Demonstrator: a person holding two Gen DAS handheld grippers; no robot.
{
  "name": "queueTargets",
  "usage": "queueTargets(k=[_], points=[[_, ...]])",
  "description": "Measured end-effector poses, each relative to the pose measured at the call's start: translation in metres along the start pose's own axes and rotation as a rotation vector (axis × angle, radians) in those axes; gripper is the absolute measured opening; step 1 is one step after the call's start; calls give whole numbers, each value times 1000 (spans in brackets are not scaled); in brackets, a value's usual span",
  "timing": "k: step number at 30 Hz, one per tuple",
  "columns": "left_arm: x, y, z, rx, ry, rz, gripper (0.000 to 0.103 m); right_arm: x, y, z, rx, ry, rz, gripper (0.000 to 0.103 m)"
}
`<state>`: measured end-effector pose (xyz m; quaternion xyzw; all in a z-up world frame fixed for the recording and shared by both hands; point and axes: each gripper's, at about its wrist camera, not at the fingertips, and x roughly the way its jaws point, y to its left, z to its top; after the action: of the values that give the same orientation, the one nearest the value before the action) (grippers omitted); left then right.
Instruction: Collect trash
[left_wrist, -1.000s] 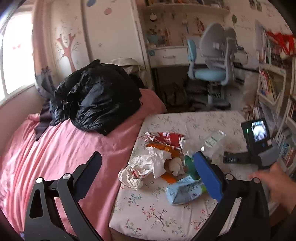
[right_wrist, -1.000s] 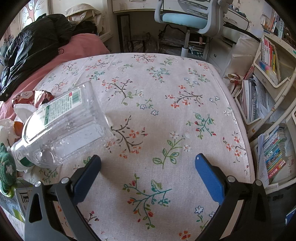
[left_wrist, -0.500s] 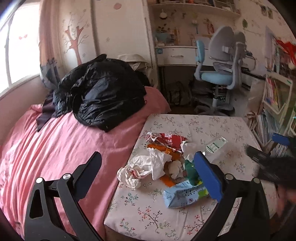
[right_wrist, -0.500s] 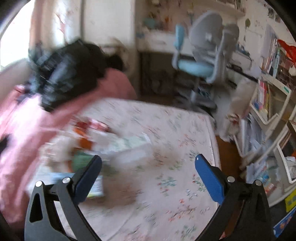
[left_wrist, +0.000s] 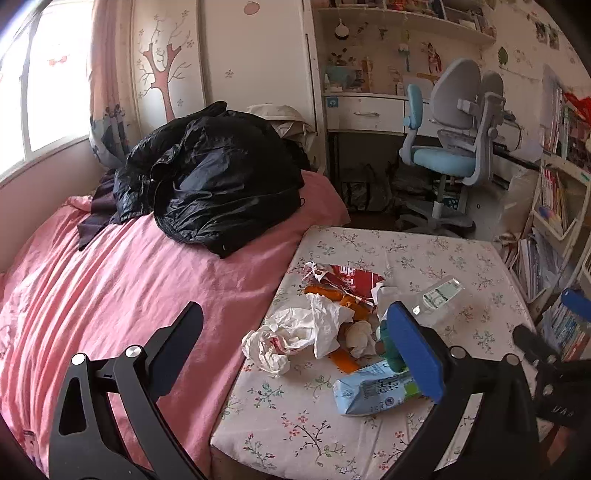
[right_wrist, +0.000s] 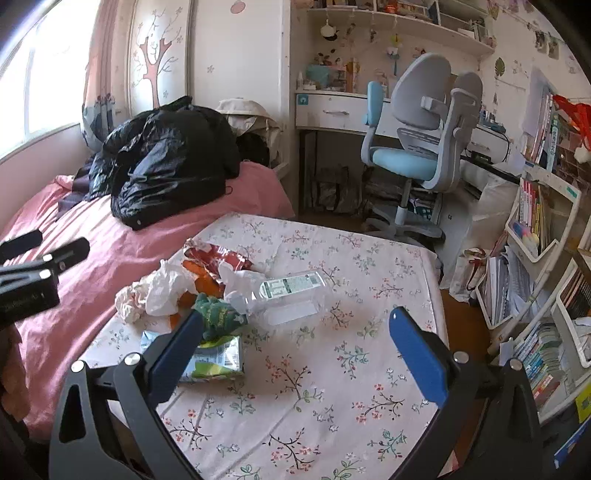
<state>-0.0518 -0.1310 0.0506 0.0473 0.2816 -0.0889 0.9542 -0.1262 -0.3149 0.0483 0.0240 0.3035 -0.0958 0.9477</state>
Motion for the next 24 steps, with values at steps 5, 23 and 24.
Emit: queueTargets(k=[5,23,24], points=[[-2,2,3,8,4,1,96,2,3,-2,-18,13,6,97],[0,4,0,33,9,18,96,3,5,-1,-54,23,-16,97],[0,3,-1,37,10,18,96,3,4,-1,-56,23,-20,97]])
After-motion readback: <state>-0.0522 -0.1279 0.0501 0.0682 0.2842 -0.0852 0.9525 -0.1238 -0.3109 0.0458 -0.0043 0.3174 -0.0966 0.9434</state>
